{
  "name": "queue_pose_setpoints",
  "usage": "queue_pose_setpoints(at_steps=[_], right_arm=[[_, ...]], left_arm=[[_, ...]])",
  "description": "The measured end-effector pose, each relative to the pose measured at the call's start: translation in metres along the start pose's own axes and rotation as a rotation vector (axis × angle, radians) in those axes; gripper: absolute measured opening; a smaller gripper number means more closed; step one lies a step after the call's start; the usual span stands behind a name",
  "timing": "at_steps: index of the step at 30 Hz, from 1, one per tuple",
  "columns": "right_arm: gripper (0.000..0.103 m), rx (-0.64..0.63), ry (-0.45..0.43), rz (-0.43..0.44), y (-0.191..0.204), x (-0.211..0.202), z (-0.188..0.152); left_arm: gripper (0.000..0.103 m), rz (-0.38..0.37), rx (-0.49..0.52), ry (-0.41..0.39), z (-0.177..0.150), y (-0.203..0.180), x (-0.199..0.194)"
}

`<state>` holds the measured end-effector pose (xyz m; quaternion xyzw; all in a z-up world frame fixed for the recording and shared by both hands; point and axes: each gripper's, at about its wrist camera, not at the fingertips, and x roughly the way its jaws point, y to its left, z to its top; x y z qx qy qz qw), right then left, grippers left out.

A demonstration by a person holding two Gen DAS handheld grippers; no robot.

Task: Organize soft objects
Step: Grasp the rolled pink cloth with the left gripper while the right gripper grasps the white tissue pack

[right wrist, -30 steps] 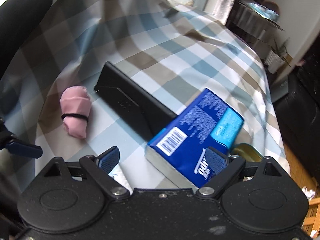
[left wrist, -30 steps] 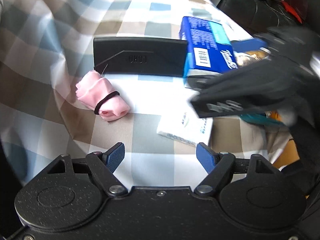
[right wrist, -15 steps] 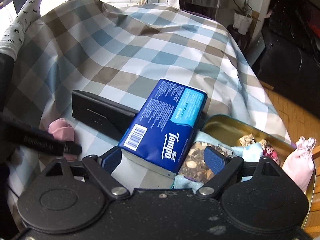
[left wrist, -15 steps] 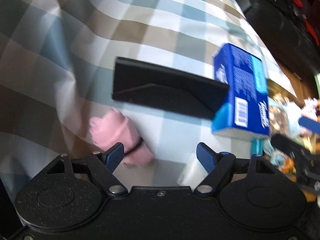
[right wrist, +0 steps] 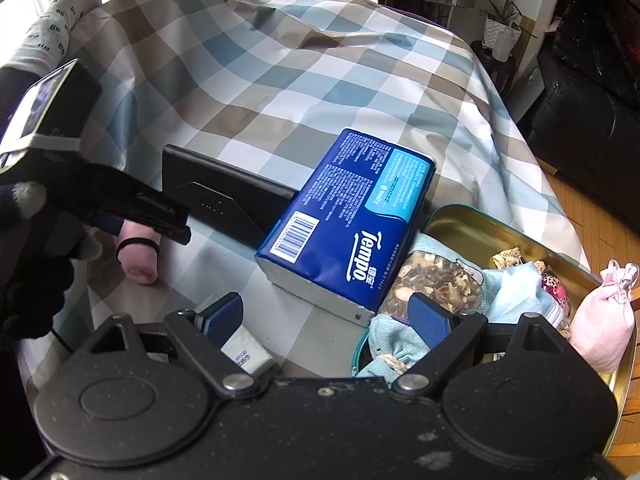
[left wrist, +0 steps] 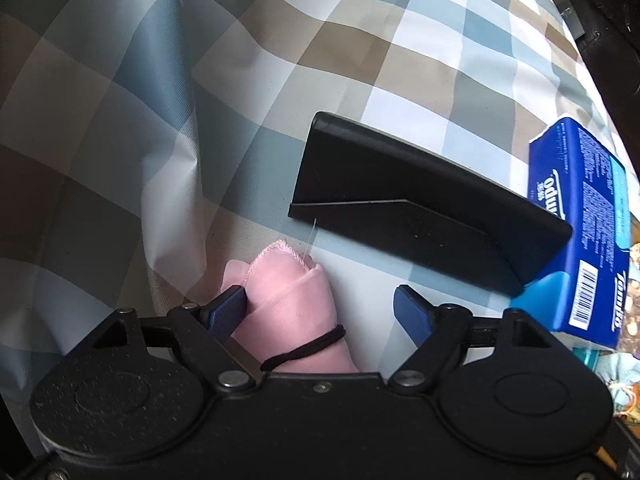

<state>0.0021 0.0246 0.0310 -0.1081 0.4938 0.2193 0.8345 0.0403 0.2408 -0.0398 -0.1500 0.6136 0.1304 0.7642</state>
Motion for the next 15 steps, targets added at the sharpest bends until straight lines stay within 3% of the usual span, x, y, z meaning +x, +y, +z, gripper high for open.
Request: queue_pose_setpoints(at_steps=[7,12,15], right_arm=[[0.089,-0.049,0.039,-0.008,0.014,0.010,-0.010],[0.089,-0.075,0.067,-0.021,0.022,0.019,-0.014],[0.089,-0.090,0.079,-0.030,0.025,0.025,-0.014]], left_arm=[[0.074,0.013,0.033,-0.012,-0.005,-0.005,0.000],[0.055,-0.003,0.093,-0.026,-0.012,-0.015,-0.004],[0.050,-0.040,0.116,-0.021,-0.016,-0.019,-0.004]])
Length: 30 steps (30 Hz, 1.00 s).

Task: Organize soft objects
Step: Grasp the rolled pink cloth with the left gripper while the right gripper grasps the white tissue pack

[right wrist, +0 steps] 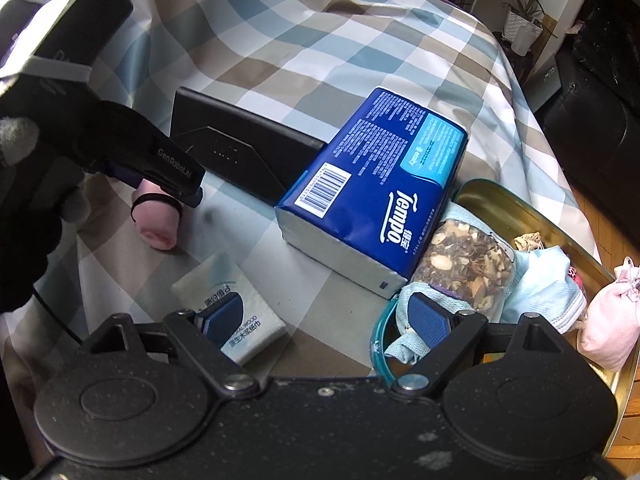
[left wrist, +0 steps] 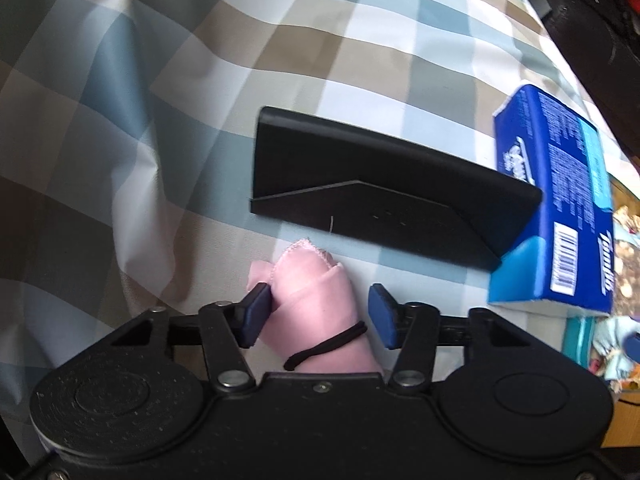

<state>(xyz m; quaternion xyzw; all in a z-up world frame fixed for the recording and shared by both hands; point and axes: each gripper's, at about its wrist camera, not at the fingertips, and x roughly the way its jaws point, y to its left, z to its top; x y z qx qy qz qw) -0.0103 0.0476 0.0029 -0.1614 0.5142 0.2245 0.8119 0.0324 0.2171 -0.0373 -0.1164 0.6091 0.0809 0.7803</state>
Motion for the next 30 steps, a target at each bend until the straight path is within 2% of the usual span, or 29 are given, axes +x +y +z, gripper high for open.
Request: queue_pose_setpoints(at_steps=[6,12,14,16,23,26,27,28,29,30], right_arm=[[0.090,-0.028,0.027,0.012,0.009,0.013,0.000],[0.093,-0.082,0.029,0.049,0.029,0.023,0.001],[0.094,-0.109,0.028,0.060,0.037,0.027,0.002],[0.095,-0.138,0.028,0.063,0.046,0.031,0.001],[0.095,-0.214,0.056,0.022,0.070,0.052,-0.004],[0.094,-0.213,0.063,0.027,0.072,0.058,-0.006],[0.090,-0.212,0.060,0.033,0.071,0.057,-0.006],[0.078,-0.209,0.062,0.052,0.070,0.056,-0.005],[0.071,-0.199,0.071,0.085,0.069,0.054,-0.005],[0.064,-0.180,0.081,0.119,0.065,0.050,-0.003]], left_arm=[[0.050,-0.118,-0.011,0.035,-0.006,0.001,-0.004],[0.060,-0.103,-0.092,0.017,-0.003,0.011,-0.006],[0.061,-0.103,-0.092,0.016,-0.004,0.011,-0.005],[0.066,-0.104,-0.080,0.019,-0.004,0.008,-0.003],[0.071,-0.096,-0.048,0.047,-0.004,-0.002,0.007],[0.069,-0.099,-0.049,0.059,-0.005,-0.002,0.009],[0.065,-0.101,-0.051,0.059,-0.005,-0.002,0.009],[0.061,-0.104,-0.054,0.056,-0.005,-0.001,0.009],[0.053,-0.111,-0.056,0.055,-0.005,0.000,0.009],[0.053,-0.116,-0.060,0.055,-0.005,0.001,0.008]])
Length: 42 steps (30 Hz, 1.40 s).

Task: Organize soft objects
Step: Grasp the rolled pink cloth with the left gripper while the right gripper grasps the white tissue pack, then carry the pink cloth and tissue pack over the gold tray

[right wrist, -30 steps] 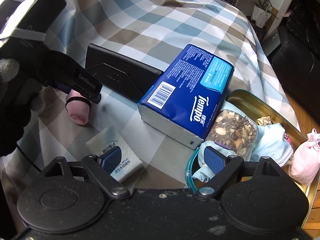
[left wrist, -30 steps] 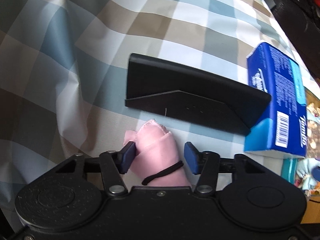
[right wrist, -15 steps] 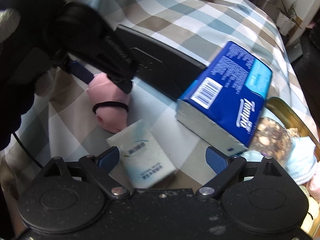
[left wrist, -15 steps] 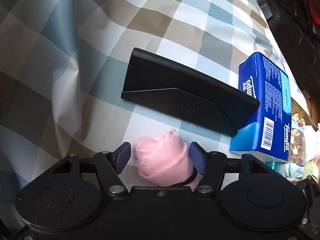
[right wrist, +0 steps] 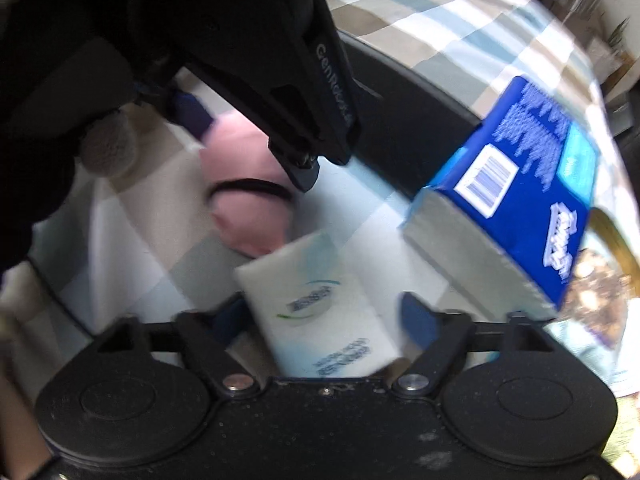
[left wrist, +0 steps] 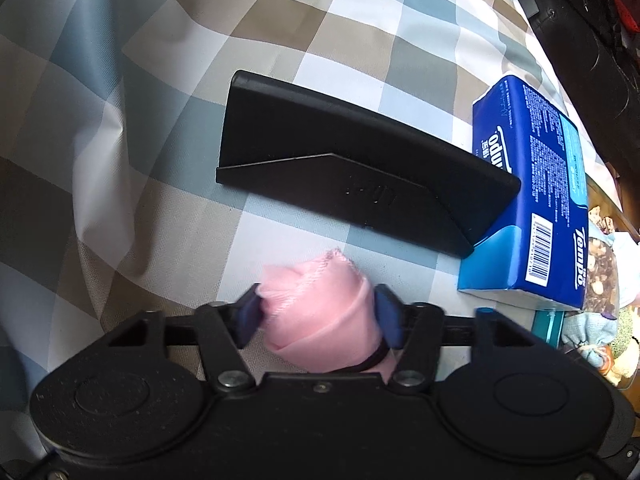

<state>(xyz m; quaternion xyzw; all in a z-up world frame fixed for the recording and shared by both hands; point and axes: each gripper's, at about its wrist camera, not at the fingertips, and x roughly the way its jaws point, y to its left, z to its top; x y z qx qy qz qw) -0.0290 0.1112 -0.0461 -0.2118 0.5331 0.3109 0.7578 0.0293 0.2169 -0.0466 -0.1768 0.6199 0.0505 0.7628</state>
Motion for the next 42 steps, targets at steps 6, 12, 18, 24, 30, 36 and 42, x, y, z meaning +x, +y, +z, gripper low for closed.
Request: queue_pose_setpoints(at_steps=[6,12,18,24,30,36,42], right_arm=[[0.054,-0.003,-0.019,0.026,0.003,-0.015,-0.003],[0.054,0.014,-0.102,0.097,-0.007,-0.053,-0.012],[0.054,0.063,-0.175,0.133,-0.025,-0.085,-0.017],[0.054,0.121,-0.247,0.126,-0.044,-0.107,-0.020],[0.054,0.202,-0.285,0.089,-0.069,-0.123,-0.019],[0.054,0.323,-0.301,0.021,-0.104,-0.133,-0.021],[0.054,0.381,-0.265,-0.032,-0.120,-0.131,-0.026]], left_arm=[[0.047,-0.044,-0.020,-0.002,-0.004,0.005,-0.005],[0.046,-0.055,-0.042,-0.011,-0.004,0.009,-0.009],[0.046,-0.034,-0.043,-0.026,-0.005,0.010,-0.010],[0.044,-0.036,-0.038,-0.032,-0.006,0.010,-0.012],[0.042,-0.062,-0.017,-0.050,-0.011,0.008,-0.027],[0.039,-0.089,-0.009,-0.087,-0.016,0.001,-0.048],[0.040,-0.053,-0.013,-0.081,-0.014,-0.002,-0.044]])
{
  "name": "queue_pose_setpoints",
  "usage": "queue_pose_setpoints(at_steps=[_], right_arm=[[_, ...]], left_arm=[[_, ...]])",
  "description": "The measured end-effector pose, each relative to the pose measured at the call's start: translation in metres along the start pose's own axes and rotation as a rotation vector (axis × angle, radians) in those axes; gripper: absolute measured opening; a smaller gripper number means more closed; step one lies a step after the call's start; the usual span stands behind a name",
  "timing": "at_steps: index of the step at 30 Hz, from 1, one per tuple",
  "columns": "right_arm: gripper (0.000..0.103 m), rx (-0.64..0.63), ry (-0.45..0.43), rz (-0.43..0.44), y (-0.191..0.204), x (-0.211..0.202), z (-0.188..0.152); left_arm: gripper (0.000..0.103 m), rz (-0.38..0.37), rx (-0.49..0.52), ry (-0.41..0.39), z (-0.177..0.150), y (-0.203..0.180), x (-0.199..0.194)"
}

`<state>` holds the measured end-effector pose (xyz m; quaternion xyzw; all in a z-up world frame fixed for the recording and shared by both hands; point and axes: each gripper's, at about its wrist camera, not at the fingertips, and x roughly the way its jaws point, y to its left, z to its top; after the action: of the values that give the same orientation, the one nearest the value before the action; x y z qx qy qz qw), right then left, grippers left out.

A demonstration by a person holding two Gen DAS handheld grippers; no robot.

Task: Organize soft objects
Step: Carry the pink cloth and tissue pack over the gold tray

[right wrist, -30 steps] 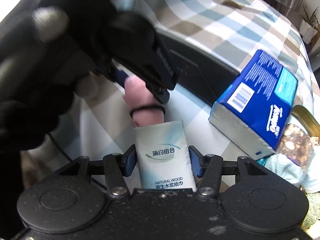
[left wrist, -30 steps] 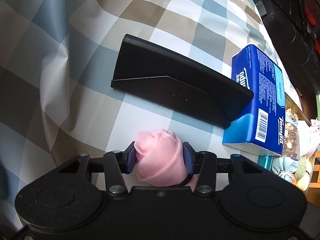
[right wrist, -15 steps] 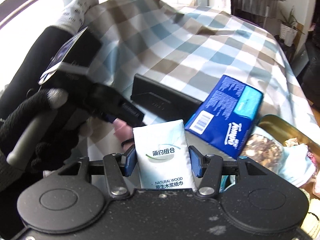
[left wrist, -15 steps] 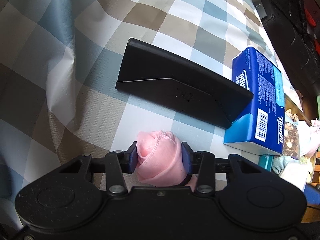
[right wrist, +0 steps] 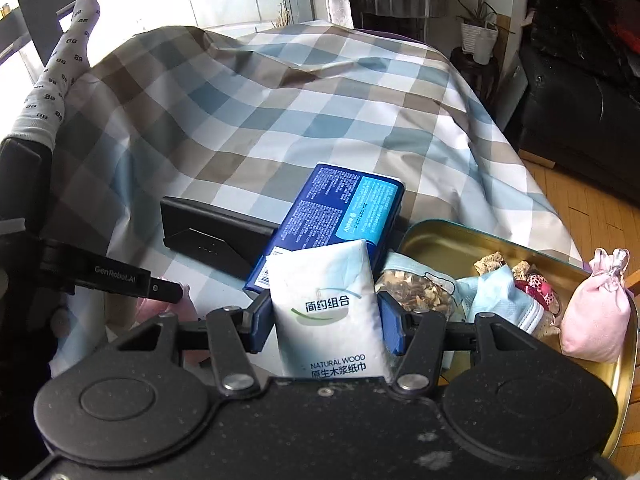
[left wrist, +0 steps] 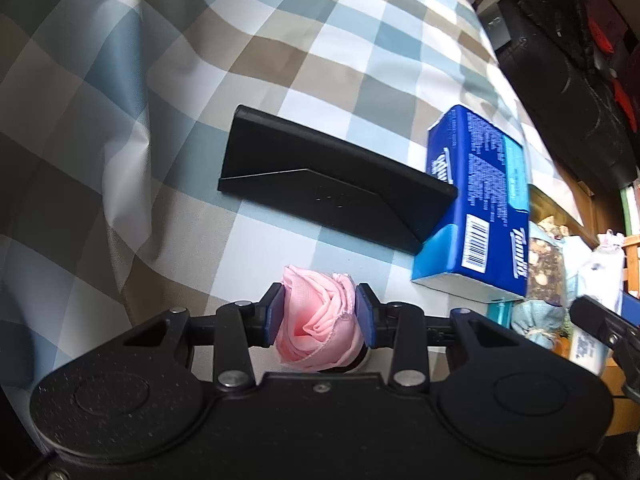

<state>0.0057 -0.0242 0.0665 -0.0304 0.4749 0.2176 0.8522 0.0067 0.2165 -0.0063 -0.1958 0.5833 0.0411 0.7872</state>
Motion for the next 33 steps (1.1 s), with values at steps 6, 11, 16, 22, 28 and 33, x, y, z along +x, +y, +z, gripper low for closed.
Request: queue_pose_setpoints(at_steps=[6,11,16,22,28,33], right_arm=[[0.054,-0.019,0.022,-0.008,0.005,0.006,-0.006],[0.054,-0.025,0.038,-0.011,0.009,0.011,-0.006],[0.054,-0.033,0.054,-0.012,0.012,0.016,-0.006],[0.054,-0.041,0.059,-0.014,0.013,0.019,-0.008],[0.054,-0.024,0.041,-0.019,0.007,0.014,-0.005],[0.054,0.021,0.004,-0.038,-0.007,0.004,0.003]], left_arm=[[0.052,0.035,-0.007,0.038,-0.003,0.004,0.019],[0.061,0.054,0.032,0.042,-0.006,-0.001,0.025],[0.066,0.047,0.053,0.074,-0.005,-0.008,0.039],[0.055,0.042,0.052,0.060,-0.003,-0.011,0.042],[0.034,0.010,0.065,0.041,-0.007,-0.014,0.033],[0.034,0.012,0.047,0.025,-0.008,-0.015,0.017]])
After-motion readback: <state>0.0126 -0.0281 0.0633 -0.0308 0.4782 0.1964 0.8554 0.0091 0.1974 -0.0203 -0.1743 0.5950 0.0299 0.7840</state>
